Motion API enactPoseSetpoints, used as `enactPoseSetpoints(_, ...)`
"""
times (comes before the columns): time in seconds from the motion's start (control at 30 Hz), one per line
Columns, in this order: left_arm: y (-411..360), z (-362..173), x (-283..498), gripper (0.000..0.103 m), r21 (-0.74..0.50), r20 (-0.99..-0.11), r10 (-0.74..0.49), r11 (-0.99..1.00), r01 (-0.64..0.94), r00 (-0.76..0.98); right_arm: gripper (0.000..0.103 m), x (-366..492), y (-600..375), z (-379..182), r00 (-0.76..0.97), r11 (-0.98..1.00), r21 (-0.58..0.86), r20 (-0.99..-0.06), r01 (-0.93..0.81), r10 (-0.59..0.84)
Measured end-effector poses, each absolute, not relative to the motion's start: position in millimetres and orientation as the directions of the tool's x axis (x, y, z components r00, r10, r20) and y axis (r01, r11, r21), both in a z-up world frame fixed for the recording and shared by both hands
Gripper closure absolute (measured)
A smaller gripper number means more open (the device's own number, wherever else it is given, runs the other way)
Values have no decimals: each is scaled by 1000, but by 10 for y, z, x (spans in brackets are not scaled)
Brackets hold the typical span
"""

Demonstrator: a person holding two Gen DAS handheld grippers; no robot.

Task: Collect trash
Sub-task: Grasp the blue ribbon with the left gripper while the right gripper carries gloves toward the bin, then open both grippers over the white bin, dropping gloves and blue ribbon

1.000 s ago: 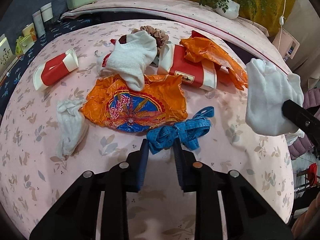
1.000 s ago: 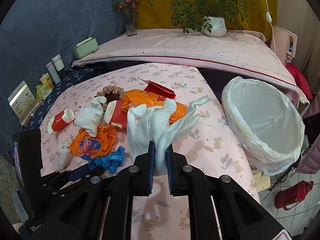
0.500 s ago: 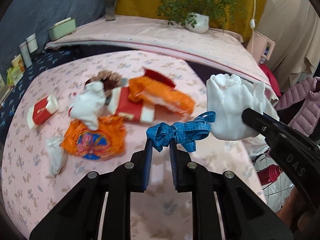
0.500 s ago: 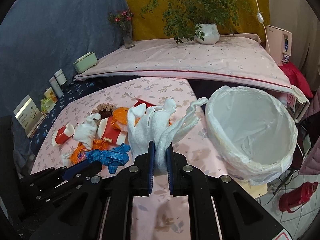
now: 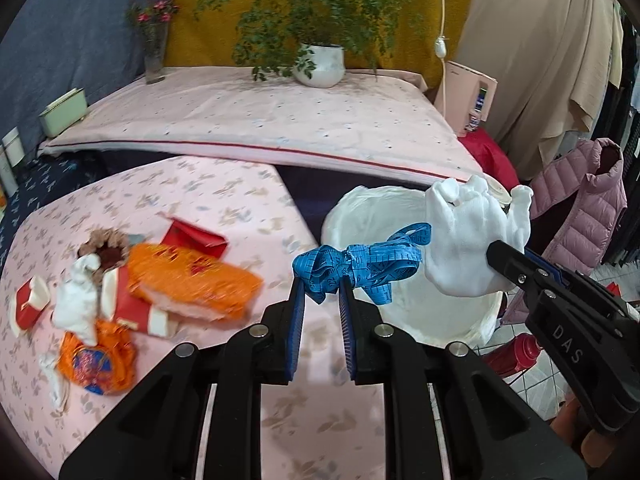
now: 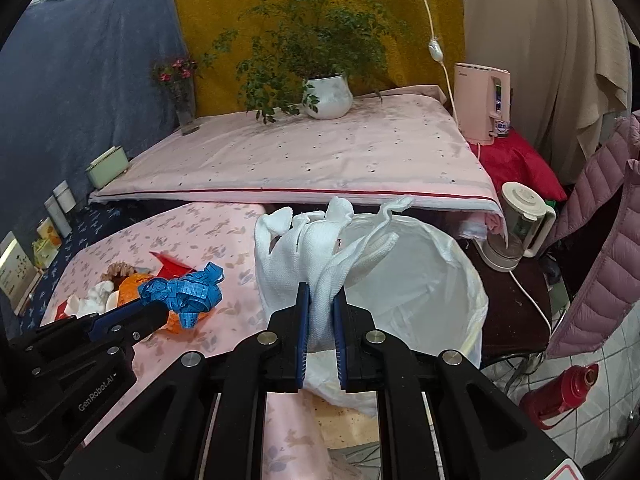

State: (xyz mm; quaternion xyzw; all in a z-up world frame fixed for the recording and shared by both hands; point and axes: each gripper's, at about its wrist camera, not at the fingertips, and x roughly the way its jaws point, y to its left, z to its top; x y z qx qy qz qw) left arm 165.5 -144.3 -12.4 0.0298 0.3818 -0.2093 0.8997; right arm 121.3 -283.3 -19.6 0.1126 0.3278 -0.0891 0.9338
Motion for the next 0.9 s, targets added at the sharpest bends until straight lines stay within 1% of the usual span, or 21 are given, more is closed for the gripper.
enactPoseSetpoints(0.3, -1968, -78, 1860, 86, -120, -694, -408, 878, 463, 594, 92, 1402, -3302, -253, 744, 946, 159, -659, 282, -111)
enactPoseSetpoints(0.63, -2269, -132, 2018, 86, -112, -700, -419, 864, 491, 579, 92, 1506, -3543, -347, 721, 940, 146, -680, 309, -132)
enactPoseSetpoints(0.7, -2304, -152, 2041, 84, -113, -704, -422, 861, 496, 572, 91, 1538, -3558, -360, 718, 940, 143, -684, 310, -132)
enactPoseSetpoints(0.77, -2327, -167, 2060, 83, -118, -706, -422, 862, 494, 568, 88, 1565, -3556, -373, 716, 941, 136, -685, 309, -136)
enactPoseSetpoints(0.8, -2333, -177, 2074, 74, -117, -711, -418, 864, 490, 566, 88, 1572, -3553, -378, 717, 942, 130, -682, 309, -141)
enactPoseSetpoints(0.83, -2336, -182, 2085, 60, -118, -712, -415, 866, 487, 566, 83, 1584, -3543, -382, 715, 943, 120, -683, 311, -148)
enactPoseSetpoints(0.87, -2330, -179, 2089, 55, -116, -708, -412, 869, 480, 574, 74, 1588, -3535, -381, 714, 942, 110, -681, 316, -160)
enactPoseSetpoints(0.9, -2324, -168, 2081, 50, -109, -699, -407, 874, 474, 589, 69, 1588, -3533, -376, 716, 941, 104, -677, 321, -169)
